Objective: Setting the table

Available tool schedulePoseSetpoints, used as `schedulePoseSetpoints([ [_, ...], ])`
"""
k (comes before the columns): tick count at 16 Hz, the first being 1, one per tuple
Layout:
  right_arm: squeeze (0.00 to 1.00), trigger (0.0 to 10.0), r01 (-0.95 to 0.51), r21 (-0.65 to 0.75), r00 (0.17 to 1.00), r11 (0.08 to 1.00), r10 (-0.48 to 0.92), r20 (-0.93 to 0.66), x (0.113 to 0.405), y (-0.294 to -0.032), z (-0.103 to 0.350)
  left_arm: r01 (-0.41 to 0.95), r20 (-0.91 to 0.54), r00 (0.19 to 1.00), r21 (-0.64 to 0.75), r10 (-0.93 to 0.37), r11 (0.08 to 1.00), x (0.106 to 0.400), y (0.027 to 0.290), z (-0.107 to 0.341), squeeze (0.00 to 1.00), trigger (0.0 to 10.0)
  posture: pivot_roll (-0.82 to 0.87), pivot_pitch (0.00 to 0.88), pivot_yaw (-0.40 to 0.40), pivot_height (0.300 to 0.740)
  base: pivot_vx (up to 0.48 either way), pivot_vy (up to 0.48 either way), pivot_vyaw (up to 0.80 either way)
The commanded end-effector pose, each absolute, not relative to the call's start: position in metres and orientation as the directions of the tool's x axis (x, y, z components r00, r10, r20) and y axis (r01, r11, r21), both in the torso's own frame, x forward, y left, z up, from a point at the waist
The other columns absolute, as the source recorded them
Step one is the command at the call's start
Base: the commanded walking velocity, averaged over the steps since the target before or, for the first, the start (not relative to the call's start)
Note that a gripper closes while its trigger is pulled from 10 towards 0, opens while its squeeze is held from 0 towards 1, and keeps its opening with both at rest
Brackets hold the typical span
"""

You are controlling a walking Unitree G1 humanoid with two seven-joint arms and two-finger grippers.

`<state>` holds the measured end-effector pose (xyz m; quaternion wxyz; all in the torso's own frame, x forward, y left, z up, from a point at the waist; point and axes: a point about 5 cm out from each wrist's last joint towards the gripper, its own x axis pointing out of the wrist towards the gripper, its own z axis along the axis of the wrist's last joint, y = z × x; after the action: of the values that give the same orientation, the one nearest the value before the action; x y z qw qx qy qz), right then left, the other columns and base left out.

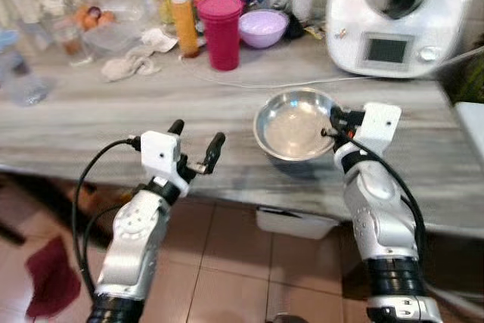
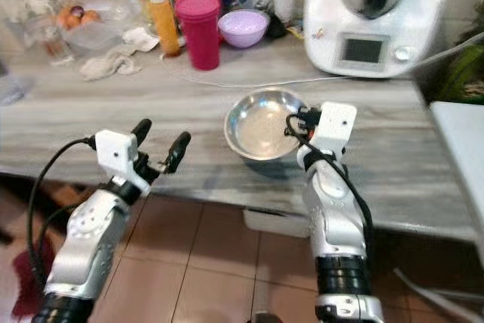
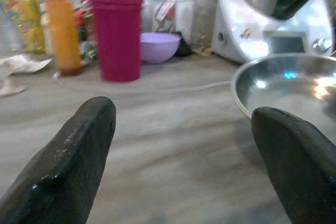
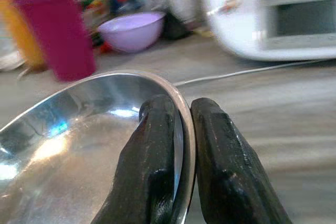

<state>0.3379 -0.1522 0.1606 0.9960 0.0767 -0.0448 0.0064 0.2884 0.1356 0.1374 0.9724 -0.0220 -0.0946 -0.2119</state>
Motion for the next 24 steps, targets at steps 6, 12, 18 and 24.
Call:
schedulePoseSetpoints([
  [6, 0.0, 10.0, -0.112, 0.194, 0.994, 0.975, 0.108, 0.031, 0.353, -0.135, 0.152, 0.609, 0.072, 0.785, 0.094, -0.615, 0.788, 0.255, 0.141, 0.117, 0.0, 10.0, -0.16, 0.097, 0.031, 0.74, 0.0, 0.0, 0.0],
  [12, 0.0, 10.0, -0.033, 0.19, 0.997, 0.981, 0.045, -0.059, 0.369, -0.133, 0.137, 0.659, 0.057, 0.745, 0.093, -0.664, 0.747, 0.25, 0.135, 0.115, 0.0, 10.0, -0.16, 0.101, 0.03, 0.74, 0.0, 0.0, 0.0],
  [18, 1.0, 10.0, -0.028, 0.187, 0.996, 0.982, 0.043, -0.076, 0.377, -0.127, 0.136, 0.711, 0.02, 0.699, 0.085, -0.715, 0.698, 0.249, 0.128, 0.112, 0.0, 10.0, -0.16, 0.109, 0.025, 0.74, 0.0, 0.0, 0.0],
  [24, 1.0, 10.0, 0.005, 0.176, 0.999, 0.984, 0.003, -0.047, 0.379, -0.131, 0.138, 0.698, 0.024, 0.712, 0.09, -0.702, 0.711, 0.249, 0.127, 0.113, 0.0, 10.0, -0.15, 0.113, 0.028, 0.74, 0.0, 0.0, 0.0],
])
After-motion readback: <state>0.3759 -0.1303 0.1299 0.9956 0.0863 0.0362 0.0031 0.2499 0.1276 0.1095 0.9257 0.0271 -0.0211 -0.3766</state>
